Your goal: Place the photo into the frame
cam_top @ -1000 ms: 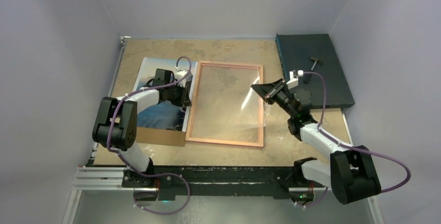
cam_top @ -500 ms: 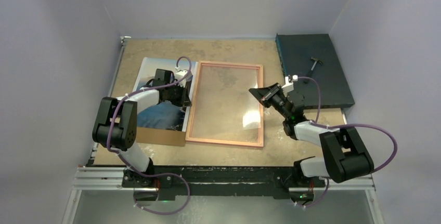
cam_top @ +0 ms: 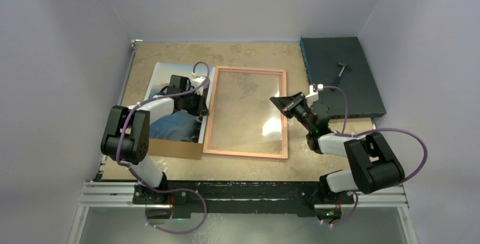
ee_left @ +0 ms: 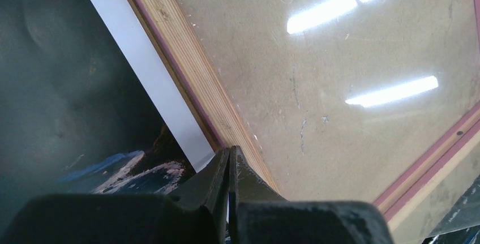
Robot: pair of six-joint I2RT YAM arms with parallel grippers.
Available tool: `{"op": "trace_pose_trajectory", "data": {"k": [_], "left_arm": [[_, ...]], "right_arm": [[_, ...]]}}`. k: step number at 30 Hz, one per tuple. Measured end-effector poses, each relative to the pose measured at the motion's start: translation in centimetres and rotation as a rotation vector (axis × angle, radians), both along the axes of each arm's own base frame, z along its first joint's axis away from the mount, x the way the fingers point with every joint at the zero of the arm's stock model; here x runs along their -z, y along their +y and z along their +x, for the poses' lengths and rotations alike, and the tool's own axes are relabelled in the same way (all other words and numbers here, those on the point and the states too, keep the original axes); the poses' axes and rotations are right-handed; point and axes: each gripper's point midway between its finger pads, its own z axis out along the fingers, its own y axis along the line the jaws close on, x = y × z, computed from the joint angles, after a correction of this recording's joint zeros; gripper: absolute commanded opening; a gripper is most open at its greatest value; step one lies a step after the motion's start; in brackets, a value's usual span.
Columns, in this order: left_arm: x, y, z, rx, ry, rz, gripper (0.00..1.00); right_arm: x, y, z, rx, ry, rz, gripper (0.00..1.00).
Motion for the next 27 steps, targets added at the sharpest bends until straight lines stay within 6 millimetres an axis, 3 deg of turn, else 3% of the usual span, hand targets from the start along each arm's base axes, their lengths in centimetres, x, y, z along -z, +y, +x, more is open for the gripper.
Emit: {"op": "trace_pose_trajectory", "data": {"k": [11,20,27], "left_arm": [[0.0,-0.1,0.0,0.005,-0.009,0.01,0.0],[0.0,-0.2,0.0,0.005,-0.01,0.007,0.0],[0.0,-0.4,-0.1,0.009,-0.011,0.007,0.0]], "right_arm": [[1.0,-0.1,-0.2,0.03,0.042,0.04,0.0],[-1.3,0.9,-1.0,0.012,0.015,0.056,0.0],[-0.9,0.8,-0.8,0.031,0.029,0.043,0.0]]}}
